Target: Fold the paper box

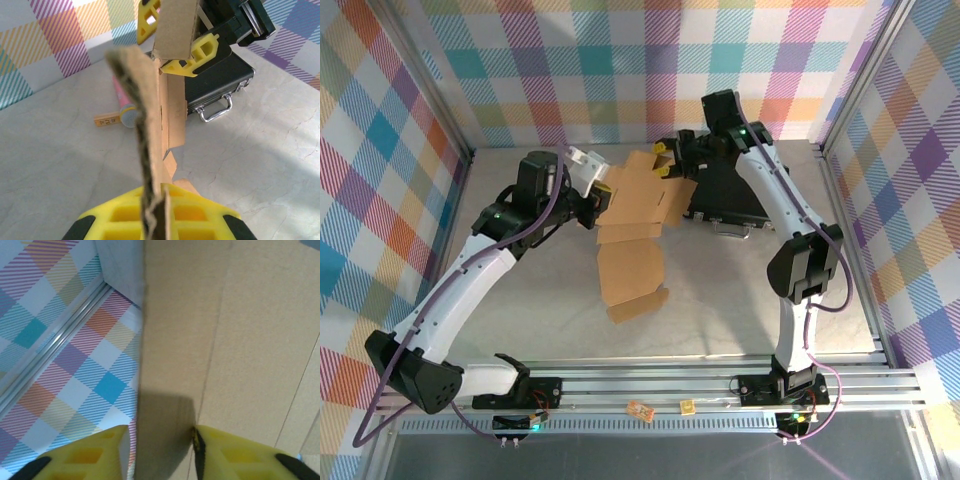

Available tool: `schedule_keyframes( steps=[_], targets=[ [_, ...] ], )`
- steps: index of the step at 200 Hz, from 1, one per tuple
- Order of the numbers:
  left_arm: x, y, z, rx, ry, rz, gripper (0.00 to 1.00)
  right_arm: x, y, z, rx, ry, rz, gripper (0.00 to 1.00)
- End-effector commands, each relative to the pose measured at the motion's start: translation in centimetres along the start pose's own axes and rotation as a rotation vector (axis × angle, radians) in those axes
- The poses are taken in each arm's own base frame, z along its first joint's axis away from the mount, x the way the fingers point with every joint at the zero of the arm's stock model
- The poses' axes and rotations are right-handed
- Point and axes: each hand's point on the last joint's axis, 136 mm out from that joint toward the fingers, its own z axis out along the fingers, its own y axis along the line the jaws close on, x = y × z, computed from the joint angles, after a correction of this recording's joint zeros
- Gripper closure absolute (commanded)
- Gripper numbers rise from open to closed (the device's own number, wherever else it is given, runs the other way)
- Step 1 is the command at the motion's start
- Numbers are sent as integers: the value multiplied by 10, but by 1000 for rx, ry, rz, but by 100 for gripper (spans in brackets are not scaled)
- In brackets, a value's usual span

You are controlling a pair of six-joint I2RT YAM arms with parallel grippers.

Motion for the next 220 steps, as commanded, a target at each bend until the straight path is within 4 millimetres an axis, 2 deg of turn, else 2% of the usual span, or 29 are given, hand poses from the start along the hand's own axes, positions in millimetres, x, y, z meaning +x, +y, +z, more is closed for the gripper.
schedule_keyframes(
  steps=[1,32,86,97,119,136,147,152,166,178,191,209,220],
  targets=[
    [-13,-2,-9,-18,-70,31,100,21,1,-9,-18,37,13,67],
    [-11,-1,-10,-28,-74,27,100,20,-10,-1,-15,58,49,69],
    [-6,0,-11,-38,-81,7,100,17,-17,1,-13,40,61,77],
    [-5,0,-11,-38,-82,2,100,14,-18,6,-23,37,66,81],
    [-3,3,-12,-58,-85,-14,100,10,-17,9,-65,6,61,98],
    [0,17,-15,-135,-90,-74,79,3,-14,6,-119,-66,34,100],
    [1,29,-22,-204,-102,-148,50,-2,-10,5,-175,-119,3,100],
    [1,33,-26,-231,-108,-186,39,-5,-9,5,-200,-148,-14,100],
    [1,45,-41,-304,-118,-325,25,-14,-7,6,-248,-211,-47,100],
    [3,53,-57,-352,-122,-482,19,-17,-3,9,-295,-242,-83,100],
    [1,53,-72,-344,-131,-658,18,-21,0,15,-341,-262,-114,100],
    [-5,44,-89,-277,-173,-926,23,-23,-1,24,-360,-278,-124,100],
    [-7,37,-92,-221,-189,-1101,29,-23,-3,28,-352,-279,-125,100]
  ],
)
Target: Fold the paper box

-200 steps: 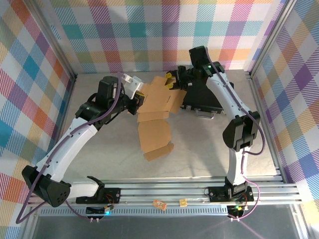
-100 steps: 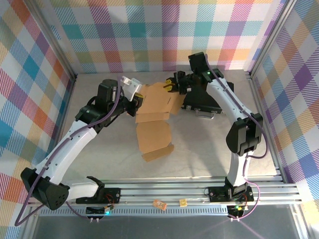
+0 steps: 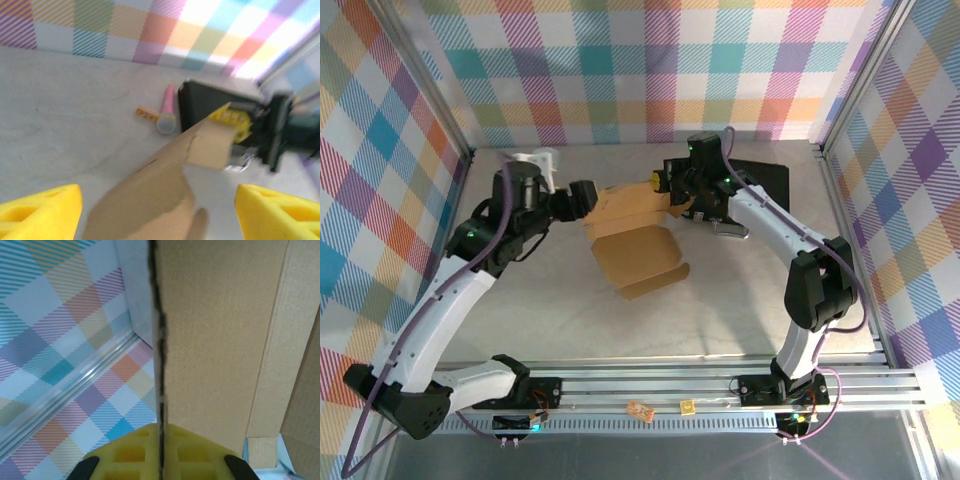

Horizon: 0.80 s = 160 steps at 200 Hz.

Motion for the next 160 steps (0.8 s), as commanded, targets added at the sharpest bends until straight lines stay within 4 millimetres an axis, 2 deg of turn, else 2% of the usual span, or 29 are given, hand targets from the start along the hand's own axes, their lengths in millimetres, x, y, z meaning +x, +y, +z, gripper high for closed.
schedule_keyframes(
  steps=[1,20,31,72,89,116,160],
  targets=[
    [-4,-5,-29,35,23,-469,29,6,29,0,-136,-29,-65,100],
    [-5,-24,-25,115,79,-715,42,9,27,4,-129,-33,-67,100],
    [-6,-31,-19,123,113,-801,49,10,25,7,-121,-31,-63,100],
    [-4,-39,5,59,173,-1024,52,15,20,10,-92,-29,-58,100],
    [-9,-42,16,51,171,-1035,52,17,17,9,-74,-31,-52,100],
    [3,-39,28,-14,221,-1037,52,18,10,5,-26,-40,-29,100],
    [18,-44,51,-6,274,-1059,52,19,6,-6,17,-71,-21,100]
  ],
)
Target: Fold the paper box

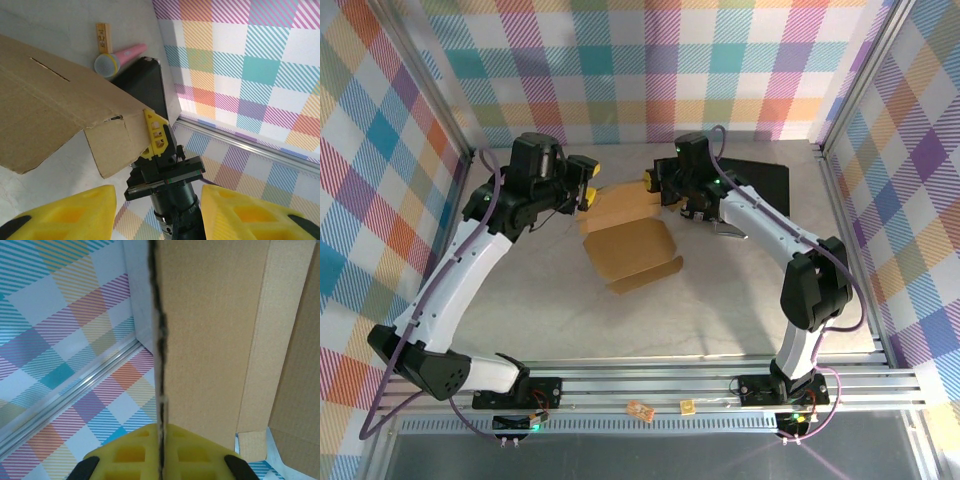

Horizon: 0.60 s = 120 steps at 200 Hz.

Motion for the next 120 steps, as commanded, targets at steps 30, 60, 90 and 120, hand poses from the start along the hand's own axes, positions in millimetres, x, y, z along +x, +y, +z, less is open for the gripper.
schedule_keyframes(
  steps=[30,60,90,120],
  targets=[
    [12,6,19,-22,66,-45,52,4,3,-11,15,-19,2,100],
    [12,13,28,-47,74,-26,52,6,3,-11,13,-12,6,100],
    [9,19,36,-63,60,-14,51,8,5,-12,10,-5,8,100],
    [13,18,51,-53,90,-15,51,10,5,-14,9,-2,8,100]
  ],
)
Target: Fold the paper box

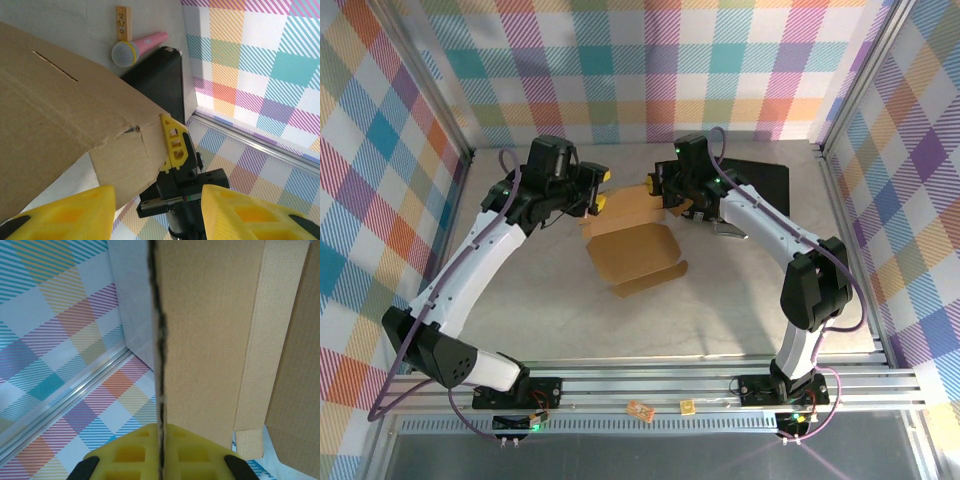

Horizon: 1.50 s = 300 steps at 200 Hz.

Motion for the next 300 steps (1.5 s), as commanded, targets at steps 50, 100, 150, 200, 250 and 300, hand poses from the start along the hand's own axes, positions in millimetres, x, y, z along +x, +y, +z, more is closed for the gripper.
schedule_keyframes(
  steps=[50,100,150,200,250,300],
  targets=[
    [17,-1,30,-12,81,41,51,14,14,-16,-38,22,-2,100],
    [13,4,34,-23,61,44,71,17,14,-17,-40,25,-6,100],
    [9,10,39,-41,57,52,100,20,12,-21,-44,26,-13,100],
    [-19,-7,13,-11,18,224,45,8,-4,-27,-13,-33,-40,100],
    [-55,45,-73,-207,-159,699,43,-5,-15,-18,18,-73,-26,100],
    [-32,147,-53,-104,-51,848,52,-7,-9,-11,60,-76,5,100]
  ],
)
